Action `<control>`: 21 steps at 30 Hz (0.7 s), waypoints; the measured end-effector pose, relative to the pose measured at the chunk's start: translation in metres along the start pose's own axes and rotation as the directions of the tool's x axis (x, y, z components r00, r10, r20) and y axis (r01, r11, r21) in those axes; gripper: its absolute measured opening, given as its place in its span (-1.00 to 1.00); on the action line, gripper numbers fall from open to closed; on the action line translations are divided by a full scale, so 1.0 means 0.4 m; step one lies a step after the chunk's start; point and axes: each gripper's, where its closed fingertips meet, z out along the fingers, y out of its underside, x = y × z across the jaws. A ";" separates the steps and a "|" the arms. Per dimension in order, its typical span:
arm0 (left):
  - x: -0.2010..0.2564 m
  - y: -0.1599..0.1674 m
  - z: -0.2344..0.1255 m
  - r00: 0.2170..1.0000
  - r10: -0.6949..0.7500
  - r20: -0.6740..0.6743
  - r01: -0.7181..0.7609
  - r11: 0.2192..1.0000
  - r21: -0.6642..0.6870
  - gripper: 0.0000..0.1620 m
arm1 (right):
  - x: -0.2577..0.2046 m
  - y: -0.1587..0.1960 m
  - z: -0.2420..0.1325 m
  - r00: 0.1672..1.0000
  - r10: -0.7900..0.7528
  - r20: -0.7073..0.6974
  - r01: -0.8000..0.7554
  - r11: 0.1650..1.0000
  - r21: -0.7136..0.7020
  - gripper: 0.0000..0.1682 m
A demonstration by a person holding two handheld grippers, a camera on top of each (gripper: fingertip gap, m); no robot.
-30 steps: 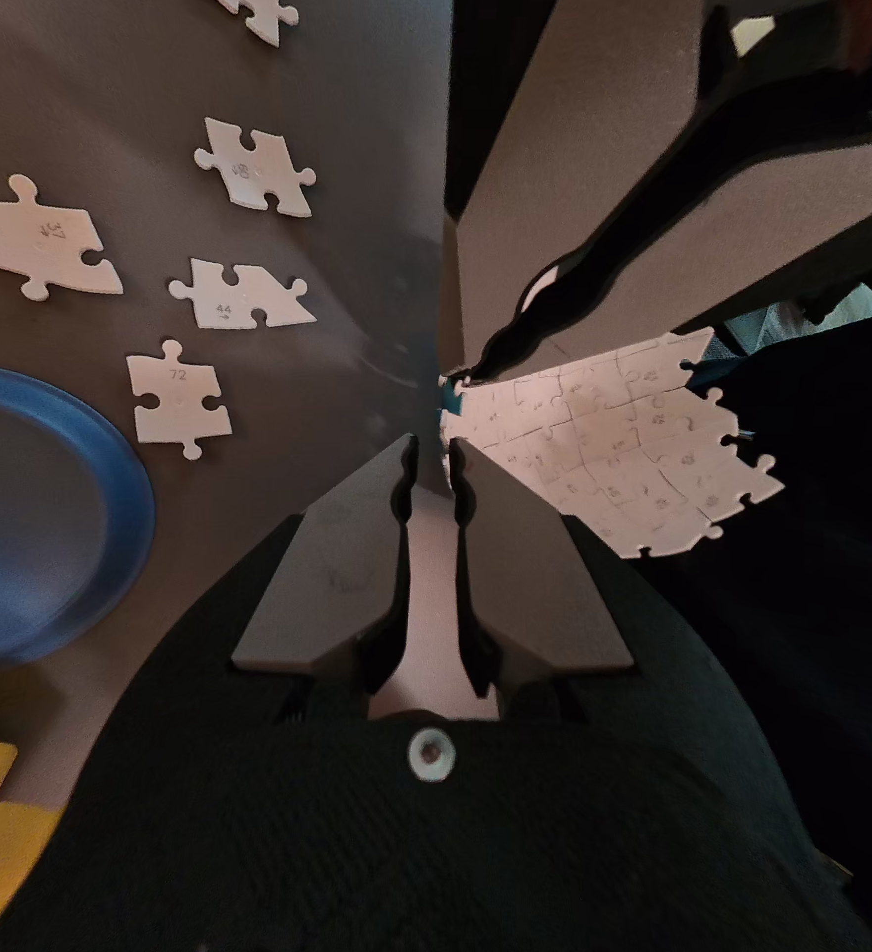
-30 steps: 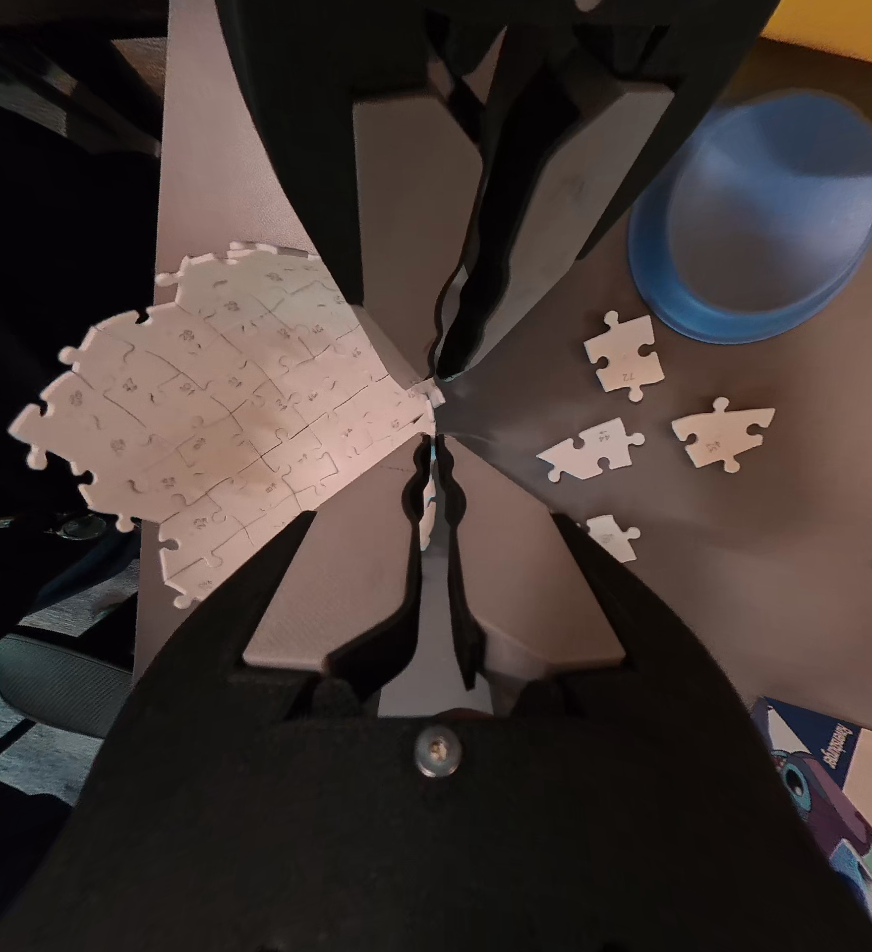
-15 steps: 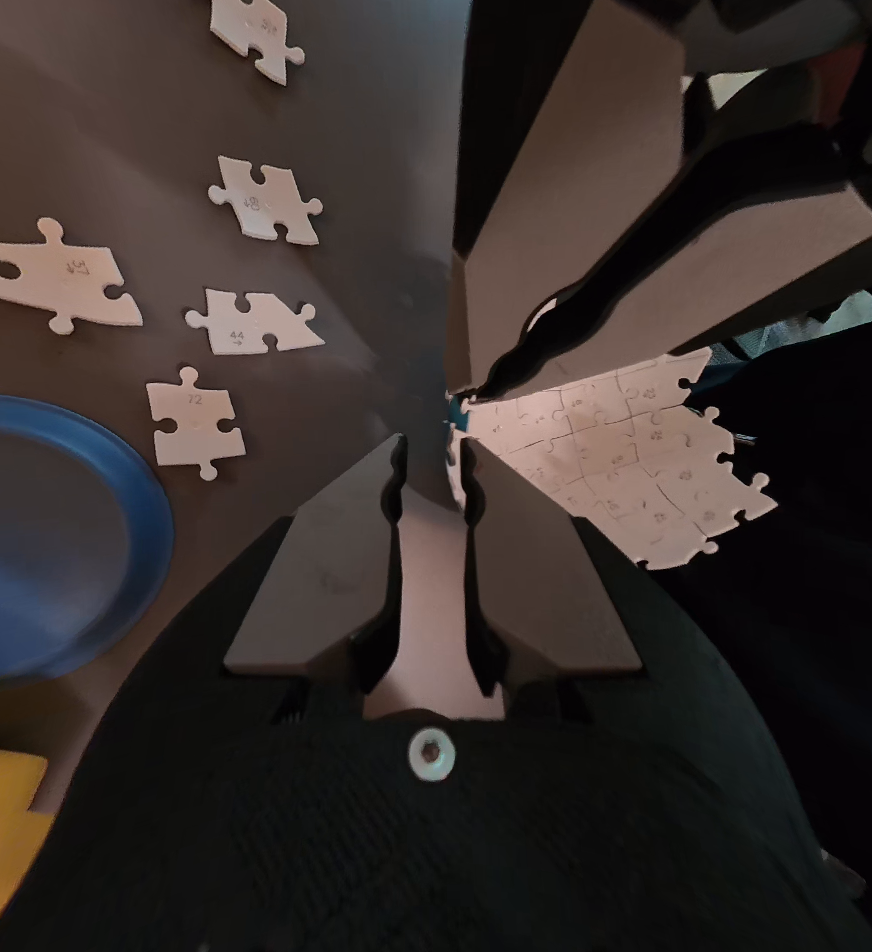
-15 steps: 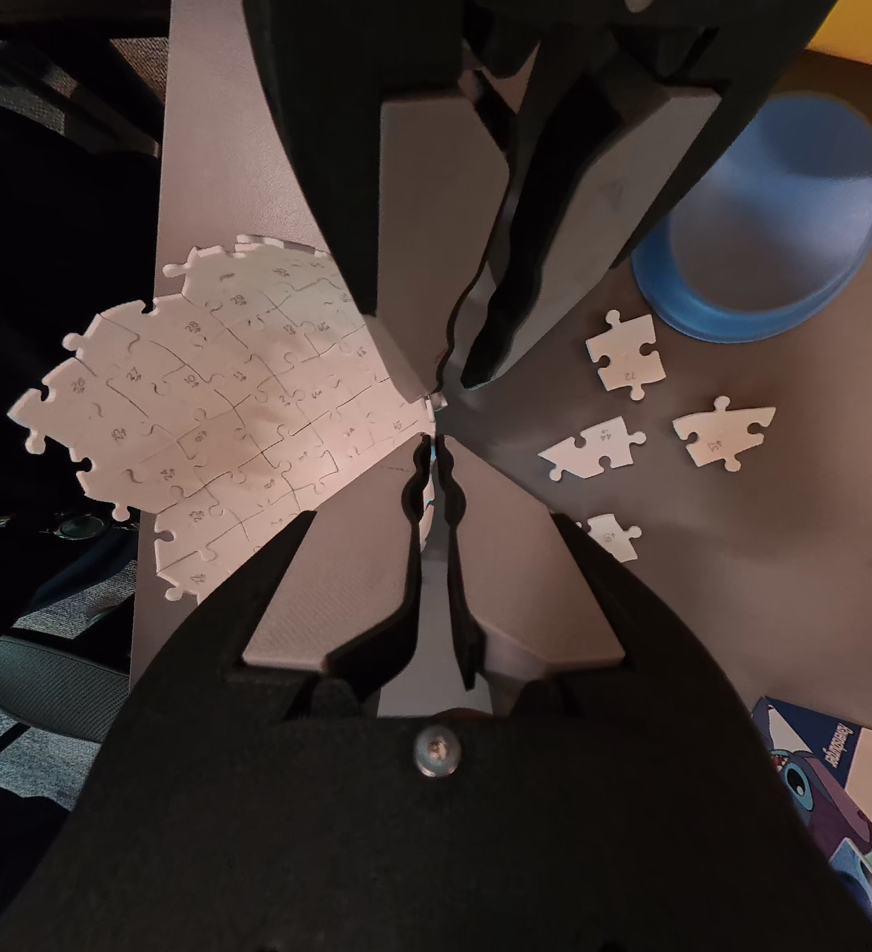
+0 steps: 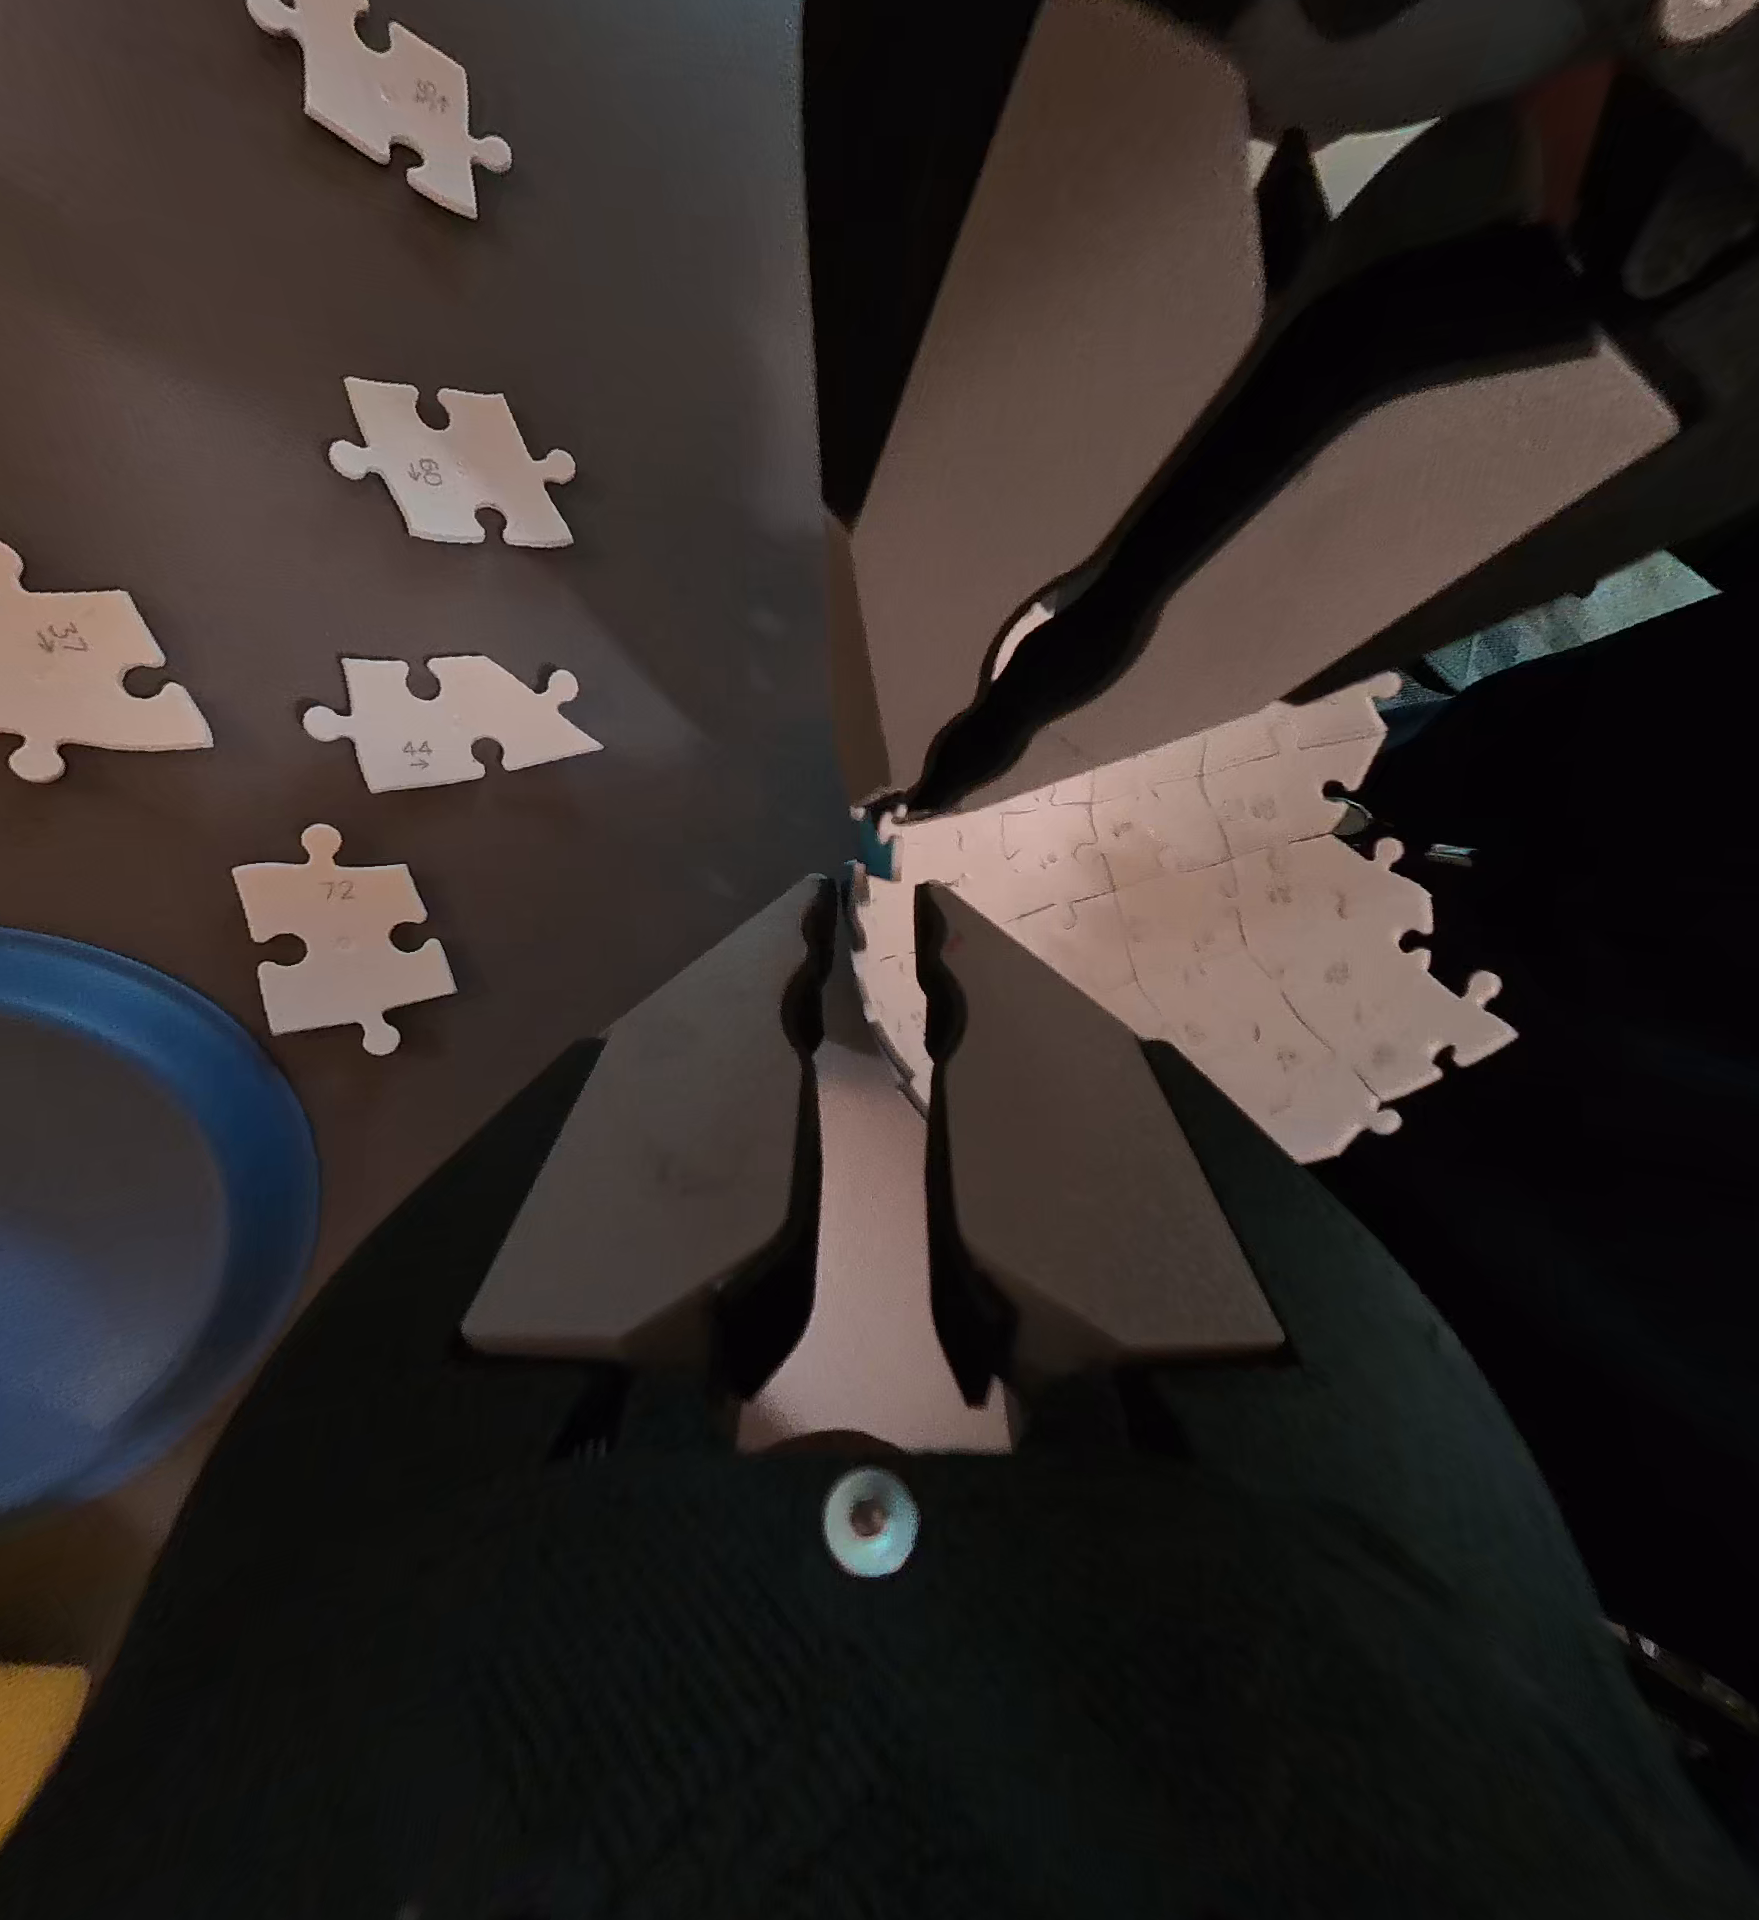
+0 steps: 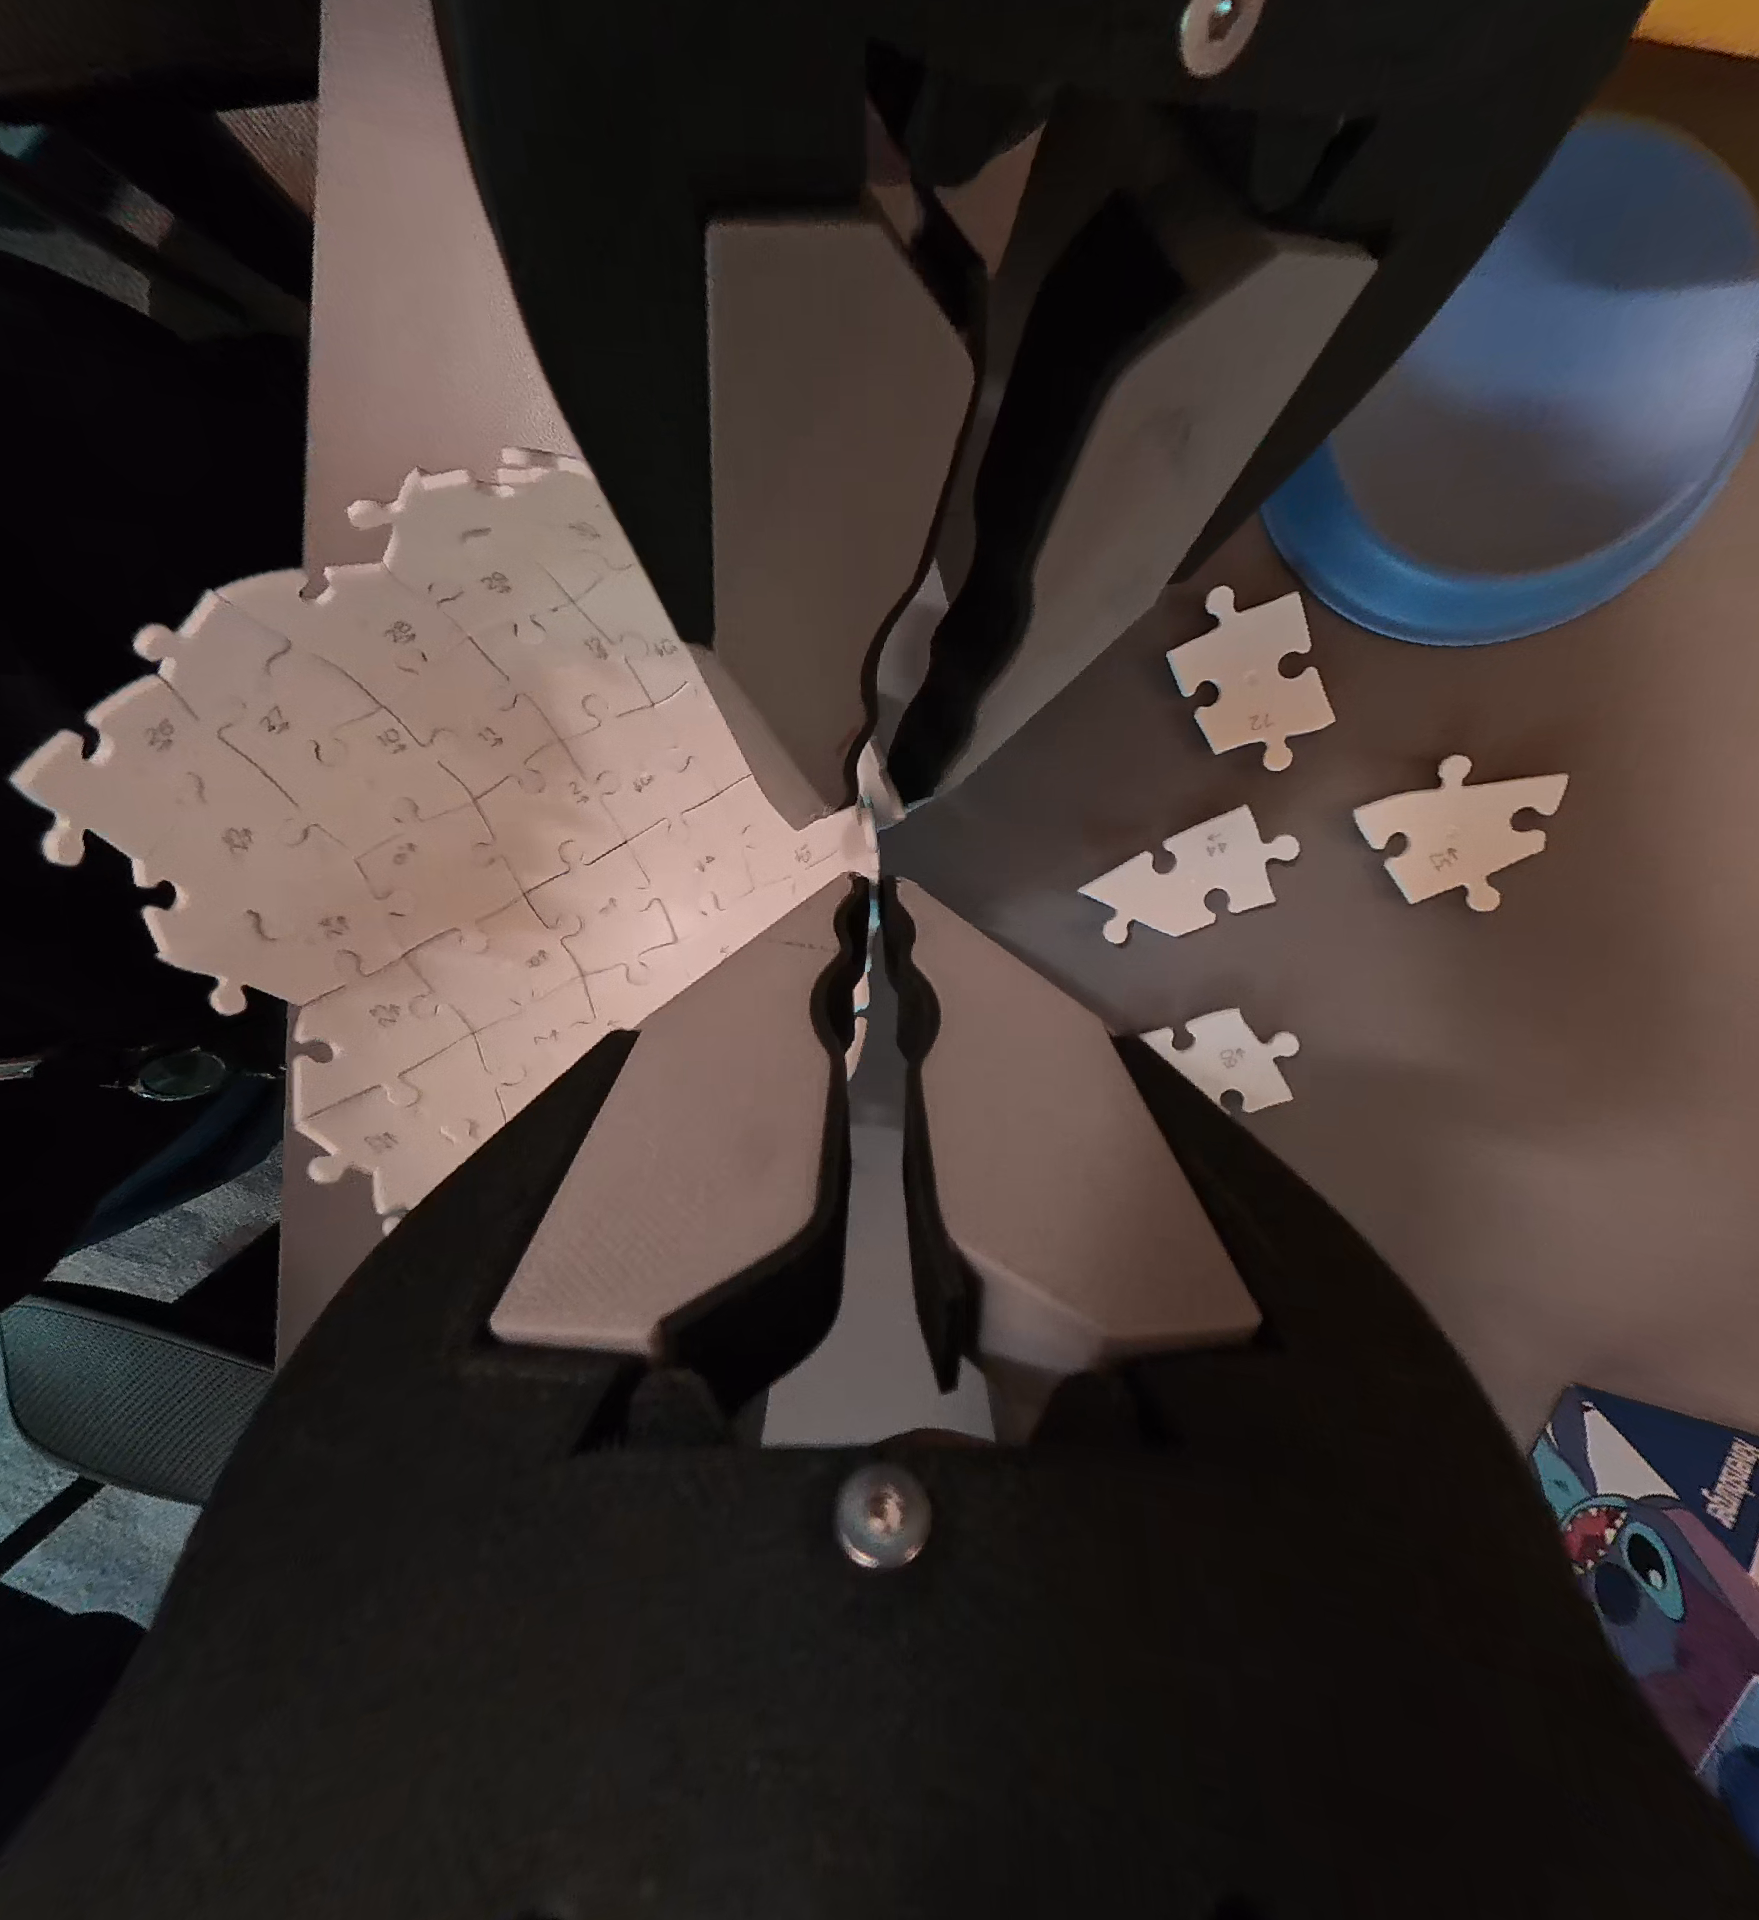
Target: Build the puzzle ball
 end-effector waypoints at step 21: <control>0.004 -0.013 0.000 0.997 0.030 -0.069 -0.030 1.000 -0.007 -0.86 | 0.000 0.012 -0.006 1.000 0.015 -0.013 -0.015 1.000 -0.016 -1.00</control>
